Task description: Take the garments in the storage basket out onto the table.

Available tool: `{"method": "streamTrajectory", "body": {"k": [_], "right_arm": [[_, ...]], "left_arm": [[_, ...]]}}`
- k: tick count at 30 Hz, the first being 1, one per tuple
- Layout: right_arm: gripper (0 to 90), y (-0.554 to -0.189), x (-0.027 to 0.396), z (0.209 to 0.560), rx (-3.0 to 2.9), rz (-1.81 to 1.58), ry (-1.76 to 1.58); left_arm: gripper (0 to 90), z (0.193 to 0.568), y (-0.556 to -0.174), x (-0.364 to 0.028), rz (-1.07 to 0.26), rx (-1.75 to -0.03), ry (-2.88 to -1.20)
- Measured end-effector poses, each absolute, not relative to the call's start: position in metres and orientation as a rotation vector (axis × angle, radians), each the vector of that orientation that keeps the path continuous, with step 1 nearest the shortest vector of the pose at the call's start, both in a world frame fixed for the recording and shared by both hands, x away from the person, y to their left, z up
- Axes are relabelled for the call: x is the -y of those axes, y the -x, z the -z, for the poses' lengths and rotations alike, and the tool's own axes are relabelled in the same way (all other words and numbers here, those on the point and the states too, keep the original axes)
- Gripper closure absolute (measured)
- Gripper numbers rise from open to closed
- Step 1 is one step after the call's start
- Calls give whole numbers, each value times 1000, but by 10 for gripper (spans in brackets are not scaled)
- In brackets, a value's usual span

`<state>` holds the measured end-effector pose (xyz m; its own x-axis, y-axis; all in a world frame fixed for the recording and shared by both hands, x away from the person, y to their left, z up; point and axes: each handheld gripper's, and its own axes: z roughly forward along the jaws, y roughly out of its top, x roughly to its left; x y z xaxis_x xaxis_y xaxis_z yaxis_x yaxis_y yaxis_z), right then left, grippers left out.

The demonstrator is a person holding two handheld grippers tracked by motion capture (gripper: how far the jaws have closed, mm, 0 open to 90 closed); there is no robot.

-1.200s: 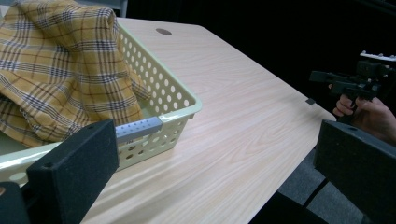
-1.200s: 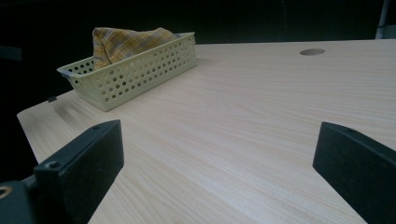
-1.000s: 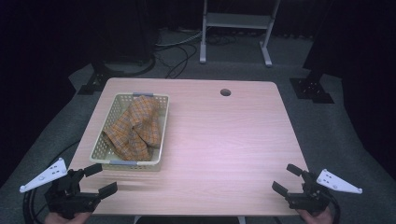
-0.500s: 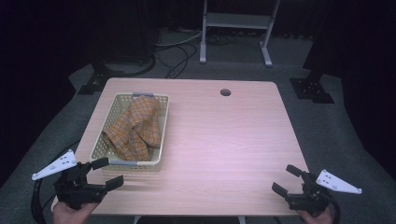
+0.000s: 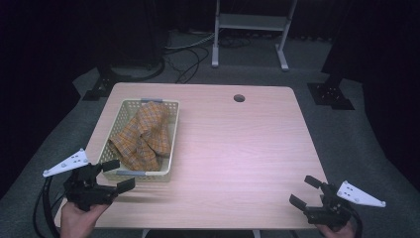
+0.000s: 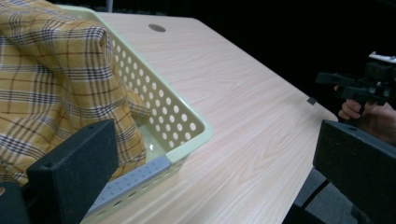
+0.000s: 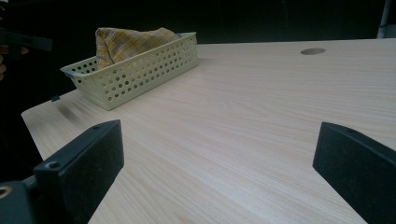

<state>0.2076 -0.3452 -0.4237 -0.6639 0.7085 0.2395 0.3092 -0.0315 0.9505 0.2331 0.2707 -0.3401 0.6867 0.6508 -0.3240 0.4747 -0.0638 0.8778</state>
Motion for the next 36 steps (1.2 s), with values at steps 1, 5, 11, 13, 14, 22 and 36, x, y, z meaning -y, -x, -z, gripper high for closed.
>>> {"method": "streamTrajectory", "body": {"k": [1,5,11,13,14,22,36], "right_arm": [[18,-208,345,424,-1929,-1746,-1073],[18,-207,343,423,-1938,-1743,-1064],[18,-207,342,423,-1942,-1743,-1058],[18,-207,343,423,-1940,-1743,-1060],[18,-206,343,423,-1940,-1743,-1060],[18,-206,342,423,-1943,-1743,-1058],[18,-205,345,422,-1936,-1741,-1057]], "left_arm": [[2,340,-234,-271,-184,-912,-1705],[2,338,-238,-272,-180,-912,-1711],[2,335,-246,-273,-176,-910,-1716],[2,334,-249,-272,-171,-903,-1718],[2,333,-251,-272,-173,-903,-1721],[2,333,-264,-270,-162,-909,-1738],[2,332,-282,-267,-150,-931,-1753]]}}
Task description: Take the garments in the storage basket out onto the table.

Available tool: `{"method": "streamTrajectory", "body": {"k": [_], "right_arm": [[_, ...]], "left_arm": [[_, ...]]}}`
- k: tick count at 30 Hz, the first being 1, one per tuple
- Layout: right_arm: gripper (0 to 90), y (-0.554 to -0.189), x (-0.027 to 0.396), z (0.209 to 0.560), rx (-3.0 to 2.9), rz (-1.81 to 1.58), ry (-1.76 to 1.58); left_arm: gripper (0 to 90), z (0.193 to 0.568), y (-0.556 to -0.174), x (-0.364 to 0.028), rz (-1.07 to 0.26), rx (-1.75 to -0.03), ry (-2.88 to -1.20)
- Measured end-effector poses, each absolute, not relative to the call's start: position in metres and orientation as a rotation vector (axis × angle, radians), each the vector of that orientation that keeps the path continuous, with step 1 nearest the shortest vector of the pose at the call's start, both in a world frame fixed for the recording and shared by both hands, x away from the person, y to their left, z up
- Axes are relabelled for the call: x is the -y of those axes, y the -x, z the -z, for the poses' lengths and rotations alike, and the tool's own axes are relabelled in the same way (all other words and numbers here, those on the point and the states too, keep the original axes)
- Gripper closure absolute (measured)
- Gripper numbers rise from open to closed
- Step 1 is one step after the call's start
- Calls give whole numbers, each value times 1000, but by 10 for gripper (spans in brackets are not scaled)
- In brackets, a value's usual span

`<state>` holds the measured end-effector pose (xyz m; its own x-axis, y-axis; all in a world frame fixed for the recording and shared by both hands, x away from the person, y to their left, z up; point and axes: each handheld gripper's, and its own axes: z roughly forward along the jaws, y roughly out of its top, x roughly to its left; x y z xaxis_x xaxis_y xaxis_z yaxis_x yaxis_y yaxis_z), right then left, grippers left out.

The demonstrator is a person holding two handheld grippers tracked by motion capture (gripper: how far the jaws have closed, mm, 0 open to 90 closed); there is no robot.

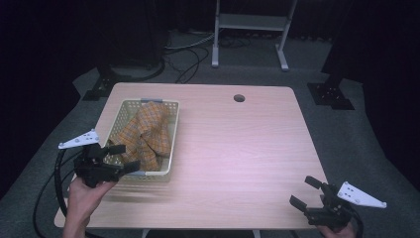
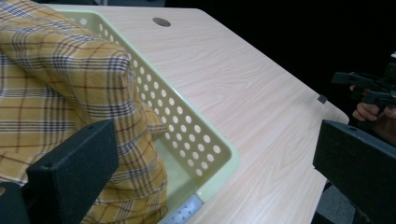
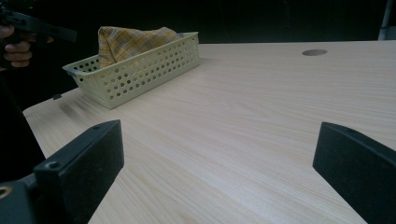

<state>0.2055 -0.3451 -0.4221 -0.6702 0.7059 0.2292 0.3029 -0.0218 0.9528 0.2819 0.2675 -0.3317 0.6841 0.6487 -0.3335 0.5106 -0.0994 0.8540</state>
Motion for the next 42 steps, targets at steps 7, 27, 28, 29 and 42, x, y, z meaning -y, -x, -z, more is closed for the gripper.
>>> {"method": "streamTrajectory", "body": {"k": [7,27,28,29,42], "right_arm": [[18,-205,345,422,-1939,-1739,-1056],[18,-205,345,422,-1944,-1736,-1054],[18,-205,345,422,-1943,-1737,-1055],[18,-206,345,422,-1943,-1738,-1054],[18,-206,346,423,-1942,-1737,-1053]], "left_arm": [[2,331,-290,-268,-143,-942,-1750],[2,329,-317,-261,-134,-981,-1789],[2,329,-319,-260,-133,-981,-1794],[2,329,-320,-259,-130,-979,-1794],[2,329,-336,-255,-133,-1006,-1841]]}}
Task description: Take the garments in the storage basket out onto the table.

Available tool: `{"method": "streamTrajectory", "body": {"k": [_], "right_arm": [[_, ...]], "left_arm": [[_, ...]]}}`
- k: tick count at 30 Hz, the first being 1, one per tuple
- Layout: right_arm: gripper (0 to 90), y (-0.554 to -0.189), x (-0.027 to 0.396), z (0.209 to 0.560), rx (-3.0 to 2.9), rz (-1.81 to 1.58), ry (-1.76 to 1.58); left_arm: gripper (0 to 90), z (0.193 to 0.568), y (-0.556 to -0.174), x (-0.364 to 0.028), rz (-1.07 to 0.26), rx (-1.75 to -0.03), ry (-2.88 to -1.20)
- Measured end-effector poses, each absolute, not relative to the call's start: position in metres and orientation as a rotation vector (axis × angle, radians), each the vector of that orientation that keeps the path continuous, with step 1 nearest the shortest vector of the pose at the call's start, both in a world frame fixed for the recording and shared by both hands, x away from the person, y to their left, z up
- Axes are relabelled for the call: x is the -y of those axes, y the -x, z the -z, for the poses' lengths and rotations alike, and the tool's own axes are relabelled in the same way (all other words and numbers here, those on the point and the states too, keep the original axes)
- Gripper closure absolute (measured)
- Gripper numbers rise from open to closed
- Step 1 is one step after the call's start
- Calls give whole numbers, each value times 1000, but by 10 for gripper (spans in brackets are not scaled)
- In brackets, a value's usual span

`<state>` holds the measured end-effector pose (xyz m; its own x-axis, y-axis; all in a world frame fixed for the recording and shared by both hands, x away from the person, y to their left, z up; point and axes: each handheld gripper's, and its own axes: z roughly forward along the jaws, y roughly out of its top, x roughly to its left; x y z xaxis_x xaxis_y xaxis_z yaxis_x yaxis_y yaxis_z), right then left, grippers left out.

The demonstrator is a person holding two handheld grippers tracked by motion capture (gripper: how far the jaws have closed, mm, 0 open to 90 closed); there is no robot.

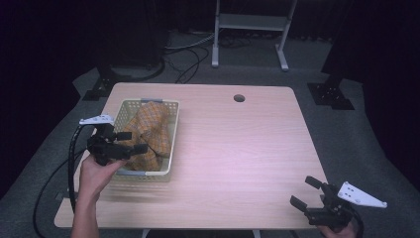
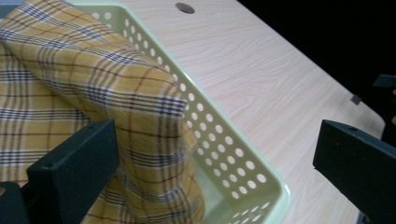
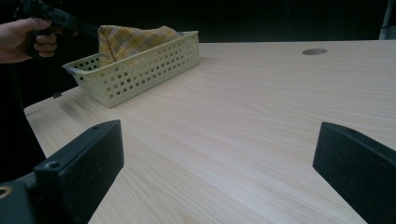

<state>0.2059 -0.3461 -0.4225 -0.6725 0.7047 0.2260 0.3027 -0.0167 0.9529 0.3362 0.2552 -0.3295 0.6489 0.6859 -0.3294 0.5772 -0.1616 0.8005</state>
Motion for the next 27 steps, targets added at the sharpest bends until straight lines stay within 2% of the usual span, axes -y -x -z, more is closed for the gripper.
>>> {"method": "streamTrajectory", "body": {"k": [27], "right_arm": [[18,-206,344,423,-1956,-1739,-1045]], "left_arm": [[3,339,-368,-246,-73,-1101,-1877]]}}
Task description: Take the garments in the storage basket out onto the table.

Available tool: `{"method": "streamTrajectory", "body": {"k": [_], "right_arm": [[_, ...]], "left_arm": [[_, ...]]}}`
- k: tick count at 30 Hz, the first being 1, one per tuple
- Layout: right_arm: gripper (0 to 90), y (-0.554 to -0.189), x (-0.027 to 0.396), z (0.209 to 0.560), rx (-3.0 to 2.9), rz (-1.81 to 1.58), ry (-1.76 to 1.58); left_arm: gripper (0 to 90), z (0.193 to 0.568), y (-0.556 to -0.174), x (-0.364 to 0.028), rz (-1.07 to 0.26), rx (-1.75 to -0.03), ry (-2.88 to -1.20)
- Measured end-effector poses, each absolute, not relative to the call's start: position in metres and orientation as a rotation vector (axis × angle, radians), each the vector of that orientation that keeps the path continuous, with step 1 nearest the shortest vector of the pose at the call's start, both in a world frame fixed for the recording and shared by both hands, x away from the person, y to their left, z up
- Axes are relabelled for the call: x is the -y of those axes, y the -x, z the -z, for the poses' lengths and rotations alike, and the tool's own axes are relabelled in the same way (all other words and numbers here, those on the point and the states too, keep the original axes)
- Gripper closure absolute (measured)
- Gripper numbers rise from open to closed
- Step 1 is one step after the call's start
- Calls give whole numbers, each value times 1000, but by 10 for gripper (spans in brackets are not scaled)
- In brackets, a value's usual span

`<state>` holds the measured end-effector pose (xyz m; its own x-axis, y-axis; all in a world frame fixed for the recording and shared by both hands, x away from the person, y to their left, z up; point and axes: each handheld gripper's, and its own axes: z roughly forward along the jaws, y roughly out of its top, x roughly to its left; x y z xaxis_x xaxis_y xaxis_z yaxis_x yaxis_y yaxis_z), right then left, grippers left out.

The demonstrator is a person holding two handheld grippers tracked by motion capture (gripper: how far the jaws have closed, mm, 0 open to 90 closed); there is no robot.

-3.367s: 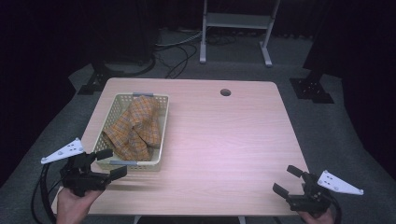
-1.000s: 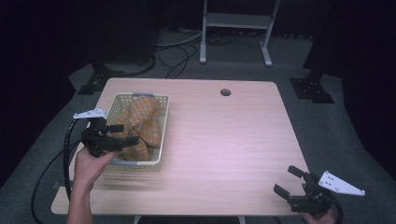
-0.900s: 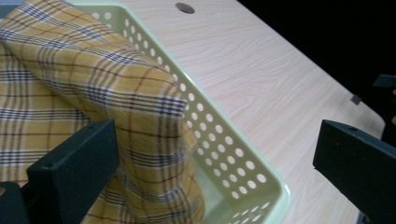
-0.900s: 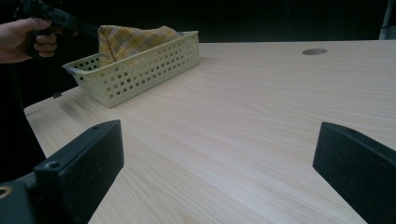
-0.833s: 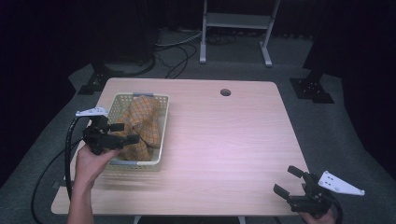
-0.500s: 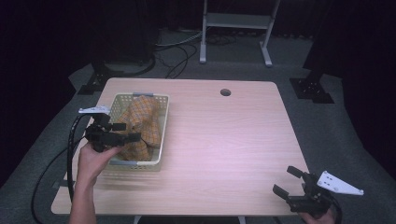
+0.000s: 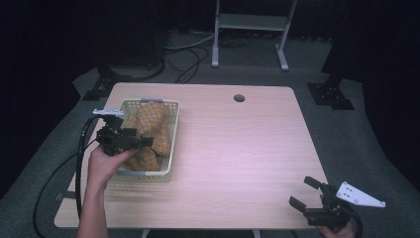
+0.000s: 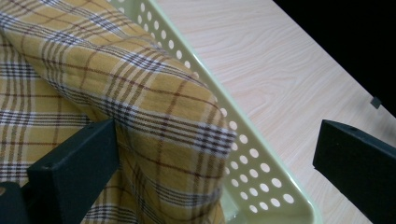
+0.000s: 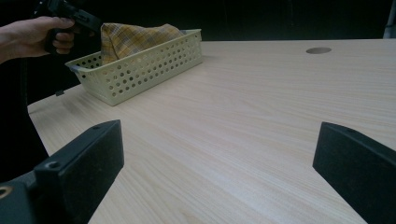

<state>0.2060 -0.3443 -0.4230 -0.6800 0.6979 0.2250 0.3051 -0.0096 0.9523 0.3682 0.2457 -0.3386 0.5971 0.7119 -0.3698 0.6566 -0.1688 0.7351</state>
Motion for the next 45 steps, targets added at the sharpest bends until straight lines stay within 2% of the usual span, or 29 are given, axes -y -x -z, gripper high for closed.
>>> {"method": "streamTrajectory", "body": {"k": [2,7,11,14,19,20,22,30,33,38,45], "right_arm": [[18,-206,344,423,-1957,-1738,-1045],[18,-206,344,423,-1958,-1740,-1044],[18,-207,344,424,-1960,-1741,-1043],[18,-207,343,423,-1961,-1741,-1041],[18,-206,345,422,-1952,-1743,-1047],[18,-205,345,422,-1951,-1742,-1046],[18,-205,345,422,-1948,-1743,-1045],[18,-206,344,422,-1952,-1745,-1039],[18,-206,344,422,-1950,-1746,-1039],[18,-206,343,421,-1949,-1746,-1036],[18,-205,344,420,-1938,-1758,-1036]], "left_arm": [[42,340,-371,-245,-60,-1109,-1883],[41,343,-375,-246,-22,-1121,-1887],[88,346,-378,-246,-28,-1155,-1896],[191,347,-379,-245,-74,-1191,-1896],[288,349,-382,-246,-84,-1226,-1889],[339,349,-382,-246,-93,-1229,-1895],[381,350,-383,-247,-94,-1239,-1893],[637,349,-382,-248,-114,-1244,-1901],[695,349,-382,-247,-134,-1245,-1903],[731,349,-382,-246,-142,-1246,-1901],[726,349,-381,-244,-162,-1240,-1914]]}}
